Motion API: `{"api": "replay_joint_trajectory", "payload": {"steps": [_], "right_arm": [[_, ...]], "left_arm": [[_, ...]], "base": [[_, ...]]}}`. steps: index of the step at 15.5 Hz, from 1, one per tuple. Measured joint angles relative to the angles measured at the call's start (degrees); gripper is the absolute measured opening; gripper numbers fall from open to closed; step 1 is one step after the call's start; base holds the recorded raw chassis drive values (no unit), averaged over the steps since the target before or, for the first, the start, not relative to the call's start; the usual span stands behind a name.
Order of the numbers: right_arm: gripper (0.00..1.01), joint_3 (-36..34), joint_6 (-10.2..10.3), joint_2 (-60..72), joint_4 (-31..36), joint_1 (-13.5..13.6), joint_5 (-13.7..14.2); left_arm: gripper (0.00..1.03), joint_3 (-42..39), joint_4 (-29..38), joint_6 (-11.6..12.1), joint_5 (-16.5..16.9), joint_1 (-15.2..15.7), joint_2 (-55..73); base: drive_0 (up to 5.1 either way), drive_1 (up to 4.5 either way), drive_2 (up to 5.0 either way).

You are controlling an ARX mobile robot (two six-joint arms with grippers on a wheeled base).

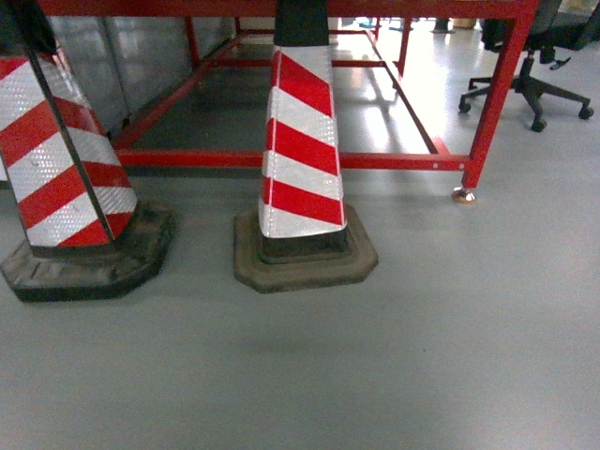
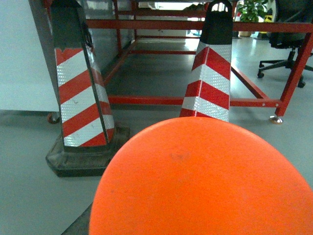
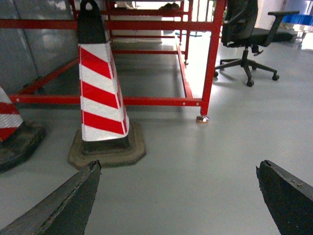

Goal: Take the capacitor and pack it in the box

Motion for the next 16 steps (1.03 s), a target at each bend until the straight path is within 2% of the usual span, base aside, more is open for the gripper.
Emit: {"api": "replay_joint_trajectory", "payload": {"steps": [16], "right_arm": [[0.98, 0.0, 0.0, 0.0, 0.2, 0.0, 0.0]], "left_arm": [[0.43, 0.0, -0.1, 0.0, 0.0, 0.0, 0.0]], "base": [[0.0, 4.03, -4.0]]}}
